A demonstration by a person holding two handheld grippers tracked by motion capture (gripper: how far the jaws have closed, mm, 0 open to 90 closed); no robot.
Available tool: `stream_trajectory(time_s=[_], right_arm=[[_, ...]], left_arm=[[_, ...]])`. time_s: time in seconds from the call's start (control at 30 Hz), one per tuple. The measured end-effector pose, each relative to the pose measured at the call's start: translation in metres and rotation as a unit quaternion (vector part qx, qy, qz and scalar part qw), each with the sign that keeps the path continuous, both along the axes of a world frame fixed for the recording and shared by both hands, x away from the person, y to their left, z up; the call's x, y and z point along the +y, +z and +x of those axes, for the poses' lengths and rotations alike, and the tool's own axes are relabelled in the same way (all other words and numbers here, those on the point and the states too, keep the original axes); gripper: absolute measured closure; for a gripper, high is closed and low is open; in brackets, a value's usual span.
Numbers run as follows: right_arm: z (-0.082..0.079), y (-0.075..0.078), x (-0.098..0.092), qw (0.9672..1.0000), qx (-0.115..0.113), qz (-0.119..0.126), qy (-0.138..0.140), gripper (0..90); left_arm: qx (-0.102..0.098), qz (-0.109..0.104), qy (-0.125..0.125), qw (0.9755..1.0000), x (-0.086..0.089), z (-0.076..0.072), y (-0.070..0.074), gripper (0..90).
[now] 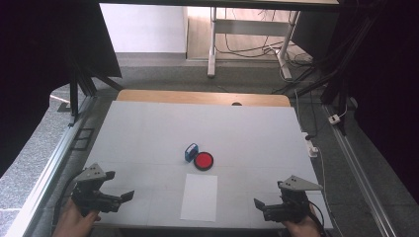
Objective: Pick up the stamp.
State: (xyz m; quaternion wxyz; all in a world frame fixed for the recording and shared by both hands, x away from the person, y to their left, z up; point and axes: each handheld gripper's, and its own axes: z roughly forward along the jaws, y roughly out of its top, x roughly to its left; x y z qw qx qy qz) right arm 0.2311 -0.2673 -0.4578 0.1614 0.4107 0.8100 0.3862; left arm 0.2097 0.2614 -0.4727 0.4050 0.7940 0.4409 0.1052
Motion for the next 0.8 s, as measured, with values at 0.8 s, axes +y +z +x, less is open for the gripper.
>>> stream_trajectory(time_s=[0.8], right_arm=[[0.000, 0.000, 0.000, 1.0000, 0.001, 0.001, -0.001, 0.0]], left_arm=[[-0.012, 0.002, -0.032, 0.9994, -0.026, 0.034, -0.001, 0.0]])
